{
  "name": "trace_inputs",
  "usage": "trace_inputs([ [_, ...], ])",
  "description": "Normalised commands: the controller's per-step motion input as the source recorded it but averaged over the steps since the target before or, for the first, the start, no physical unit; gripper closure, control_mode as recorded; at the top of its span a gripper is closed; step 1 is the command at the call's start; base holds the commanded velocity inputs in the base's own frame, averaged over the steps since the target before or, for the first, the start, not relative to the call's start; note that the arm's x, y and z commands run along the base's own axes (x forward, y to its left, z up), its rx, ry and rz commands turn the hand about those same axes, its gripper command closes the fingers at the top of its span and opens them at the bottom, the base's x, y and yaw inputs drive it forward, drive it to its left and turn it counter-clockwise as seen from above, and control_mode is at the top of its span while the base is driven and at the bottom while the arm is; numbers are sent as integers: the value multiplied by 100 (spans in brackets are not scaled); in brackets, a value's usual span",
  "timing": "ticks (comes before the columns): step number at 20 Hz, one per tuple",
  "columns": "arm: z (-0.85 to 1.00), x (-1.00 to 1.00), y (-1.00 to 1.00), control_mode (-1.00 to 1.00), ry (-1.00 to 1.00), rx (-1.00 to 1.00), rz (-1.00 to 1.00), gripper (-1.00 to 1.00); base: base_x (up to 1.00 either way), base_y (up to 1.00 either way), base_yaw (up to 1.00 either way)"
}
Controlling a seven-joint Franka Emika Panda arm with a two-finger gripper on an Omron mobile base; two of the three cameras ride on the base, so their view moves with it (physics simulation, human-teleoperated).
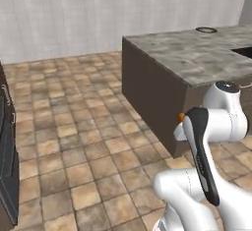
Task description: Move the hot dog bun to the plate on the dining table and place the condiment next to that plate. Then navigate to the fridge and take the sausage and place it on the plate as well.
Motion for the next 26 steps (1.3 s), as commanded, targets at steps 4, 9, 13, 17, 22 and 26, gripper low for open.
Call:
trace_inputs([
  [4,0,0,0,100,0,0,0,100,70,26,-50],
  [9,0,0,0,100,0,0,0,100,96,92,-37],
  [13,0,0,0,100,0,0,0,100,99,100,-28],
  [17,0,0,0,100,0,0,0,100,100,94,-22],
  [22,0,0,0,100,0,0,0,100,100,47,-2],
  [26,0,0,0,100,0,0,0,100,100,68,-2],
])
